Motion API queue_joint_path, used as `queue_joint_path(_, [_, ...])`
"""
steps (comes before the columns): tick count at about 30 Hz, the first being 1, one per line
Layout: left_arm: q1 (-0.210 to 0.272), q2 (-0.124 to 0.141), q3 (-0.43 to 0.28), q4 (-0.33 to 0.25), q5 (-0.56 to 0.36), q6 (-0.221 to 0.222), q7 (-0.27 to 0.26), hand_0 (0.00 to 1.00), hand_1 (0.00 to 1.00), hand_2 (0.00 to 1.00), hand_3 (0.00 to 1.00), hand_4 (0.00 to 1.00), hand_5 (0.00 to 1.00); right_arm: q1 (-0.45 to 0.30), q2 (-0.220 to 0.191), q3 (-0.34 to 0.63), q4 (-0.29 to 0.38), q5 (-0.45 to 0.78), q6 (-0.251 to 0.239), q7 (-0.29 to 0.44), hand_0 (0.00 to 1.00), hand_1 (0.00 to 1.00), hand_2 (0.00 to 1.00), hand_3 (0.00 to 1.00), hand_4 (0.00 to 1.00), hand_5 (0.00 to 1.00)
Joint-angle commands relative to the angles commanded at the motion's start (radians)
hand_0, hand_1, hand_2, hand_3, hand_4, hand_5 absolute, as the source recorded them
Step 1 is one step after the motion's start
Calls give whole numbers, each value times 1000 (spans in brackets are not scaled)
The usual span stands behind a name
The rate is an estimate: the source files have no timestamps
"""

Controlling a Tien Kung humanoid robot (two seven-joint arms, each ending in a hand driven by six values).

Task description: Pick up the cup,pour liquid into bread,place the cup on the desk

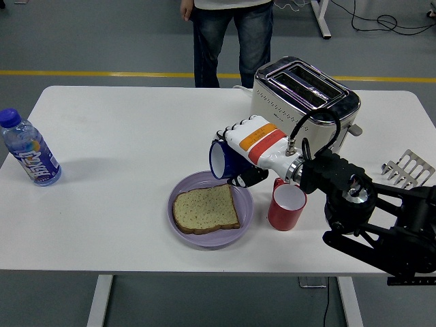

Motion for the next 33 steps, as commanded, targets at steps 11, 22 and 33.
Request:
queue_joint_path(11, [-1, 2, 10, 0, -14, -2, -7, 679, 683, 698, 542, 251, 998, -216, -35, 300, 63, 440, -59, 134, 282, 272, 430, 445, 685, 102])
queue_joint_path(22, [4, -2, 9, 0, -13, -1, -8, 679, 683, 698, 542, 251, 998, -380, -3, 522, 48, 808, -161, 292, 285, 269, 431, 444, 679, 88])
queue_joint_path(33, [1, -2, 7, 0, -9, -1, -6, 679, 683, 698, 542, 251, 998, -504, 4, 718, 53, 915, -267, 430, 290, 265, 431, 442, 680, 76])
